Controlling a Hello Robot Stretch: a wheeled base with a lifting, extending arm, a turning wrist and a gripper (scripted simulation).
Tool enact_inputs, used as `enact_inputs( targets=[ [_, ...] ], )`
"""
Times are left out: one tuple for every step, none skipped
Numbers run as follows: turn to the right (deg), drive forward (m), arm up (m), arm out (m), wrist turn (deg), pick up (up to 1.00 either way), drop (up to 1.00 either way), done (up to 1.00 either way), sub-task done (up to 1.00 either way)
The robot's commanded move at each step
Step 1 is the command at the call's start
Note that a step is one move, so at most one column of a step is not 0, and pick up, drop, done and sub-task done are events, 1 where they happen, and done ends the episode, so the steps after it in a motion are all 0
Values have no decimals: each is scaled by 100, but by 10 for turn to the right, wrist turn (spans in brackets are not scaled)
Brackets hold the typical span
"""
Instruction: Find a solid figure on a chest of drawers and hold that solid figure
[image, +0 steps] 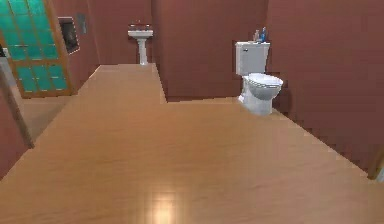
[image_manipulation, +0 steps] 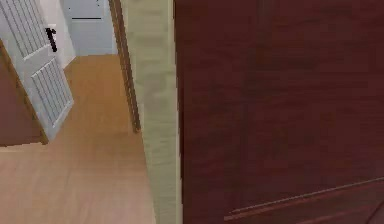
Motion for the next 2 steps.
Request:
enact_inputs(
  targets=[
    [450,0,0,0,0,0,0,0,0],
    [150,0,0,0,0,0,0,0,0]
  ],
)
